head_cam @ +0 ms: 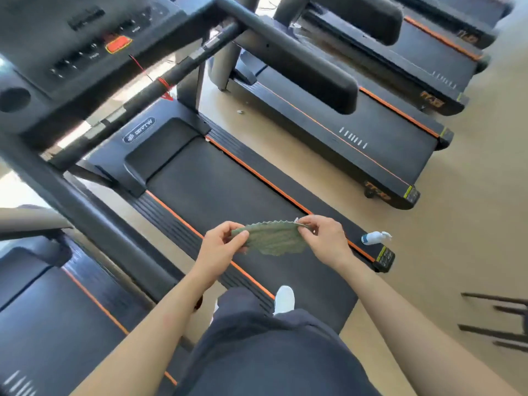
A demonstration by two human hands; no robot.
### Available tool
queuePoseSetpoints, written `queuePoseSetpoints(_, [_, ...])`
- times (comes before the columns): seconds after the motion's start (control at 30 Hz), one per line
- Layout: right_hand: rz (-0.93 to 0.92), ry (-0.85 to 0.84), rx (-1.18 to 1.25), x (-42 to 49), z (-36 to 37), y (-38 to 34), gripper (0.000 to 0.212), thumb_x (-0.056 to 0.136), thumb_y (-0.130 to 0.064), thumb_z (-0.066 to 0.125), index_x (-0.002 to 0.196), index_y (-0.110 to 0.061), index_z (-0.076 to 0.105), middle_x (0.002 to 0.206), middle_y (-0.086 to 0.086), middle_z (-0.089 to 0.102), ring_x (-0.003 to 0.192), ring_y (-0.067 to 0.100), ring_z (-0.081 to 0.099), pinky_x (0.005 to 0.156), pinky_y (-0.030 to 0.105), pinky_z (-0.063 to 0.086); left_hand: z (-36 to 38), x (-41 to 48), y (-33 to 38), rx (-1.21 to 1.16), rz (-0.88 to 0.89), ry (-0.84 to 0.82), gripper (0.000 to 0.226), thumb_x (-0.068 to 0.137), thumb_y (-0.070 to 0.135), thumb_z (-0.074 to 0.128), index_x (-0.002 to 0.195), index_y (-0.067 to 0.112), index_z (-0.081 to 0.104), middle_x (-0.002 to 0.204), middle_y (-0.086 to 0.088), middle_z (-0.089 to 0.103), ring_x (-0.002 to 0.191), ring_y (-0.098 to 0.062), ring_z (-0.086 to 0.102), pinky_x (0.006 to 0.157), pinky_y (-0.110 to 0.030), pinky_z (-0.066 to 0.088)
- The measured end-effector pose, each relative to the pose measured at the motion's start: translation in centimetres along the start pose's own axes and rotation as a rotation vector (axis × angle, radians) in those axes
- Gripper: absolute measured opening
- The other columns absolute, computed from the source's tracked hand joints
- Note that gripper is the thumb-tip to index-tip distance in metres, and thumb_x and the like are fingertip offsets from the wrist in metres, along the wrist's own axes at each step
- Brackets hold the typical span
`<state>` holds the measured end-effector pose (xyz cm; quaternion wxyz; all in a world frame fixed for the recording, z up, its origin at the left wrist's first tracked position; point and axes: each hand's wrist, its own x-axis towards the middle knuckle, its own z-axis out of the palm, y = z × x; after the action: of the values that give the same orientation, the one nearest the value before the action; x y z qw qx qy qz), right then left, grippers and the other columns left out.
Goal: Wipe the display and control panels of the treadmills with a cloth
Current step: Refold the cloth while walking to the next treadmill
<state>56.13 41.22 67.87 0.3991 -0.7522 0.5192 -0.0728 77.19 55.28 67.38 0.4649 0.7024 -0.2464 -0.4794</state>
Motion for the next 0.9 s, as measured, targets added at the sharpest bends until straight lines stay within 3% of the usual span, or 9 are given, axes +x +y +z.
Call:
queuePoseSetpoints(0.17, [-0.094, -0.109, 0.014, 11.0, -2.2, -4.9, 0.012, 0.091, -0.019, 0.064, 0.087, -0.027, 0.072, 0.080, -0.011, 0.069, 0.077, 0.008, 0.062, 0.071, 0.028, 0.049, -1.5, 6.4, 4.0, -0.149, 0.015, 0.225, 0.006, 0.096, 0.005, 0.067, 0.094, 0.008, 0.072, 0.088, -0.006, 0.072, 0.080, -0.015, 0.069, 0.074, -0.029, 0.061])
queuePoseSetpoints(0.3, [-0.154, -0.124, 0.092, 19.8, -2.3, -10.8, 0.010, 0.091, -0.013, 0.065, 0.085, -0.018, 0.072, 0.065, -0.009, 0.062, 0.052, -0.001, 0.054, 0.054, 0.016, 0.042, -4.2, 12.9, 7.7, -0.228, 0.078, 0.374, 0.006, 0.096, 0.005, 0.067, 0.094, 0.009, 0.072, 0.085, -0.004, 0.070, 0.077, -0.011, 0.066, 0.069, -0.023, 0.059])
queuePoseSetpoints(0.47, [-0.192, -0.144, 0.214, 30.7, -1.6, -18.1, 0.016, 0.092, -0.009, 0.063, 0.078, -0.015, 0.069, 0.066, -0.002, 0.061, 0.050, 0.009, 0.056, 0.051, 0.023, 0.046, -8.8, 21.9, 12.2, -0.254, 0.212, 0.498, 0.013, 0.097, 0.003, 0.064, 0.094, 0.015, 0.068, 0.076, 0.010, 0.067, 0.070, -0.006, 0.060, 0.059, -0.024, 0.056])
queuePoseSetpoints(0.6, [-0.214, -0.184, 0.321, 38.9, -1.3, -24.3, 0.011, 0.095, -0.005, 0.059, 0.085, -0.008, 0.064, 0.078, 0.008, 0.062, 0.053, 0.014, 0.062, 0.055, 0.035, 0.057, -13.1, 28.7, 16.4, -0.244, 0.290, 0.577, 0.017, 0.099, 0.000, 0.057, 0.100, 0.017, 0.060, 0.082, -0.002, 0.063, 0.070, -0.010, 0.062, 0.058, -0.030, 0.058])
queuePoseSetpoints(0.7, [-0.239, -0.200, 0.388, 44.4, -1.1, -28.8, 0.006, 0.094, -0.002, 0.060, 0.090, -0.001, 0.063, 0.076, 0.010, 0.059, 0.055, 0.014, 0.061, 0.056, 0.028, 0.055, -16.0, 32.8, 20.1, -0.245, 0.329, 0.635, 0.019, 0.100, -0.001, 0.055, 0.097, 0.018, 0.058, 0.082, -0.006, 0.059, 0.071, -0.009, 0.061, 0.058, -0.033, 0.061])
queuePoseSetpoints(0.9, [-0.344, -0.204, 0.458, 55.8, -0.2, -36.7, 0.010, 0.086, 0.000, 0.061, 0.081, -0.008, 0.064, 0.069, 0.014, 0.058, 0.052, 0.017, 0.057, 0.053, 0.033, 0.050, -20.7, 41.7, 25.9, -0.224, 0.348, 0.754, 0.027, 0.101, -0.001, 0.055, 0.088, 0.018, 0.069, 0.086, 0.019, 0.067, 0.076, -0.006, 0.060, 0.059, -0.028, 0.060])
